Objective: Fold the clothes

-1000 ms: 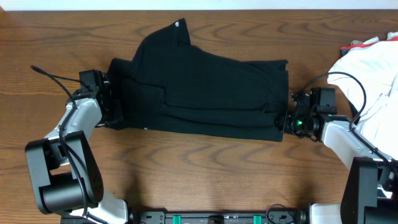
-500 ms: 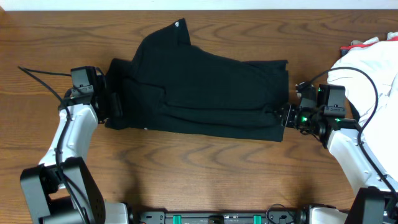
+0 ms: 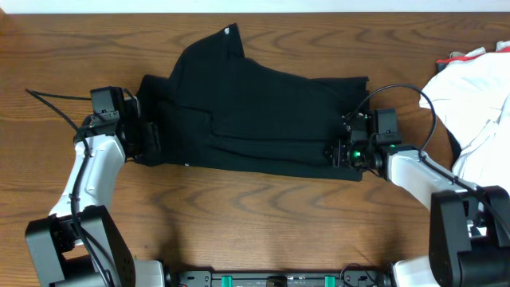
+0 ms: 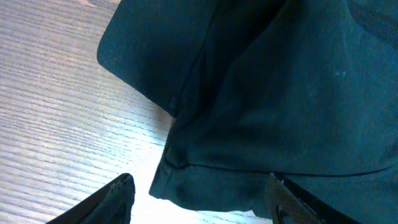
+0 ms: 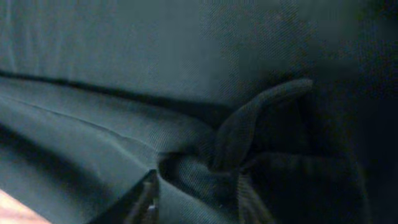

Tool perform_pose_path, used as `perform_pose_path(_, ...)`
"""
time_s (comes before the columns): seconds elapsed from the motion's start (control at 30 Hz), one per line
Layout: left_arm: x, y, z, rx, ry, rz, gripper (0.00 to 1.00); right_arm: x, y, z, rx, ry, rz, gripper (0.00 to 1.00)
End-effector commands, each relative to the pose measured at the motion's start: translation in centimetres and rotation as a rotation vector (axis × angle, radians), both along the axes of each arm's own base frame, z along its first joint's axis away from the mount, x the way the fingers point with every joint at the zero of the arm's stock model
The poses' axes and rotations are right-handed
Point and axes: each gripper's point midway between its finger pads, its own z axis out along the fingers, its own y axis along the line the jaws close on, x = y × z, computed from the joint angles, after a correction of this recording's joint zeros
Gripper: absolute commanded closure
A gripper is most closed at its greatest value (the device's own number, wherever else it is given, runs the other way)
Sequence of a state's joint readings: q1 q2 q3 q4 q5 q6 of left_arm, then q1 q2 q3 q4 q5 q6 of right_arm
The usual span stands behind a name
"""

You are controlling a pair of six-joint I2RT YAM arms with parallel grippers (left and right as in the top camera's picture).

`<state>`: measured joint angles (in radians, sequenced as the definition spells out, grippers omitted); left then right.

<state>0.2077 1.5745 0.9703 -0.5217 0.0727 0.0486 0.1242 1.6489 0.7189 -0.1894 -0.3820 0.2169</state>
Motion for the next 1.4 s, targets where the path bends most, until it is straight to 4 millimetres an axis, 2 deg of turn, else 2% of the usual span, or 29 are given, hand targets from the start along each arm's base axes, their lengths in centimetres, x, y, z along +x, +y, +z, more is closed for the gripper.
perform_pose_path(0.0,0.3,0.1,0.8,-0.005,-0.023,0.01,0.31,0.8,-0.2,0.0,-0.018,-0.011,-0.03,0.68)
perform_pose_path(0.2,0.3,0.1,0.8,-0.005,-0.022,0.01,0.31,1.6,-0.8,1.0,-0.011,-0.042,-0.075,0.83)
perform_pose_path(0.43,0.3,0.1,0.8,-0.005,-0.023,0.01,0.31,2.6,-3.2,1.0,-0.036,-0.039,-0.222,0.88)
perform_pose_path(0.47,0.3,0.1,0.8,-0.005,-0.023,0.01,0.31,2.7,-3.0,1.1,-0.022,-0.043,-0.215,0.85)
perform_pose_path(0.57,0.3,0.1,0.8,-0.005,-0.022,0.01,0.31,2.5,-0.3,2.5,0.074,-0.11,-0.018,0.56)
perform_pose_path(0.6,0.3,0.1,0.8,-0.005,-0.022,0.01,0.31,2.5,0.1,2.7,0.09,-0.12,0.006,0.51)
perform_pose_path(0.7,0.3,0.1,0.8,-0.005,-0.022,0.01,0.31,2.6,0.1,2.7,0.089,-0.122,0.001,0.41)
perform_pose_path(0.8,0.3,0.1,0.8,-0.005,-0.022,0.01,0.31,2.7,-0.1,2.6,0.078,-0.12,-0.01,0.39)
perform_pose_path(0.9,0.3,0.1,0.8,-0.005,-0.023,0.01,0.31,2.8,-0.6,2.4,0.056,-0.115,-0.04,0.43)
perform_pose_path(1.03,0.3,0.1,0.8,-0.005,-0.022,0.01,0.31,2.7,-0.5,2.3,0.052,-0.11,-0.039,0.62)
perform_pose_path(1.1,0.3,0.1,0.8,-0.006,-0.022,0.01,0.31,2.6,-0.3,2.3,0.051,-0.105,-0.034,0.67)
perform_pose_path(1.13,0.3,0.1,0.8,-0.005,-0.022,0.01,0.31,2.5,-0.2,2.2,0.051,-0.104,-0.03,0.67)
perform_pose_path(1.23,0.3,0.1,0.8,-0.005,-0.023,0.01,0.31,2.3,0.3,1.8,0.029,-0.098,-0.018,0.54)
perform_pose_path(1.37,0.3,0.1,0.8,-0.005,-0.022,0.01,0.31,2.1,0.7,1.2,-0.002,-0.091,-0.007,0.63)
